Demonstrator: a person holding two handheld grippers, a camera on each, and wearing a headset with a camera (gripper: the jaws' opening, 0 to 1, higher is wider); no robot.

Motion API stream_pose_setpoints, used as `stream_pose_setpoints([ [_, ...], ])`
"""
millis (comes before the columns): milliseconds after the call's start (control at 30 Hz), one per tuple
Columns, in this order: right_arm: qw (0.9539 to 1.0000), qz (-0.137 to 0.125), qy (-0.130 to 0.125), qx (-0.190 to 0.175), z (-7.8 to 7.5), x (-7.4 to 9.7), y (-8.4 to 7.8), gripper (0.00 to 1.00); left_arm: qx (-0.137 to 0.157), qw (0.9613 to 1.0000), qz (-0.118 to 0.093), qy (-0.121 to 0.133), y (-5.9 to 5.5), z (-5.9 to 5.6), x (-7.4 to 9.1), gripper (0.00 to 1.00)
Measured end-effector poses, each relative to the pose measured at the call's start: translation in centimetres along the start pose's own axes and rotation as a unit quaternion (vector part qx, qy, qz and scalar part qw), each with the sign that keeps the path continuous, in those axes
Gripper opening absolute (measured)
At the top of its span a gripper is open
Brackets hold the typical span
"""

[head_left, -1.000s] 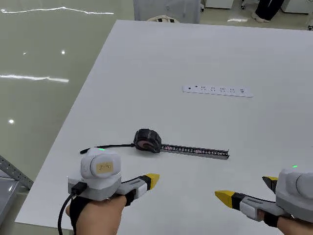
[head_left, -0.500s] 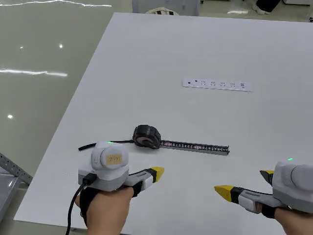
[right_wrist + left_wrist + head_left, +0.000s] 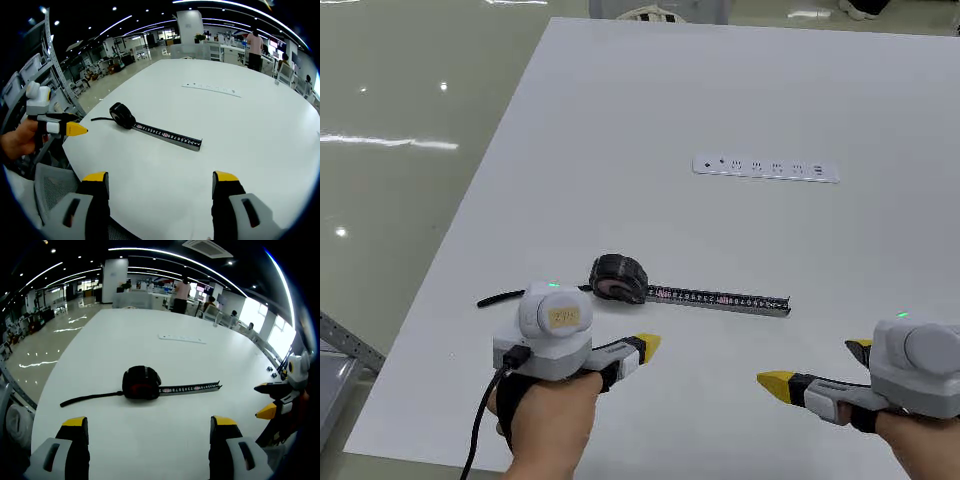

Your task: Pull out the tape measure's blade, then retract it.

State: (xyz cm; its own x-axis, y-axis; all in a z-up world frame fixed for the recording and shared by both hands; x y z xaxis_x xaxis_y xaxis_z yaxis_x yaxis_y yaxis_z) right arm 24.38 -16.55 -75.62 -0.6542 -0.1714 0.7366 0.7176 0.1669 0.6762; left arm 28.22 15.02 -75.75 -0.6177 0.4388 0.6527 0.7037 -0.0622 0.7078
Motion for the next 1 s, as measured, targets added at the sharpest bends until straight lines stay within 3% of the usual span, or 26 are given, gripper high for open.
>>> stream_pose_setpoints([
  [300,0.9999,0.011,0.007,0.01,-0.5,-1.2,0.0,0.86,0.015,0.9999,-0.006,0.005,0.2,0.5,-1.2,0.97],
  [1000,0.9986,0.03,0.017,0.039,-1.8,-3.9,0.5,0.84,0.018,0.9997,-0.01,0.012,1.0,1.1,-3.6,0.95],
])
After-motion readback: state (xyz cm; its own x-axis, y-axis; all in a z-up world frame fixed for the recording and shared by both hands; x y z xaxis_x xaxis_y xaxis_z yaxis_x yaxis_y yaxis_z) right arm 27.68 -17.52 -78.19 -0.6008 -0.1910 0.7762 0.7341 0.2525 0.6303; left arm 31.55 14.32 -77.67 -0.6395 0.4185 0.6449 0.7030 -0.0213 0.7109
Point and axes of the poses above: the centre of the closed fingertips' face, and the gripper's own axes: x roughly backward along the fingers, z roughly to its left, y roughly out of its top, the point moved 10 cm from there along x, roughly backward along the fingers, and after that the axes turned 12 degrees about -y, right-handed, at the moved point
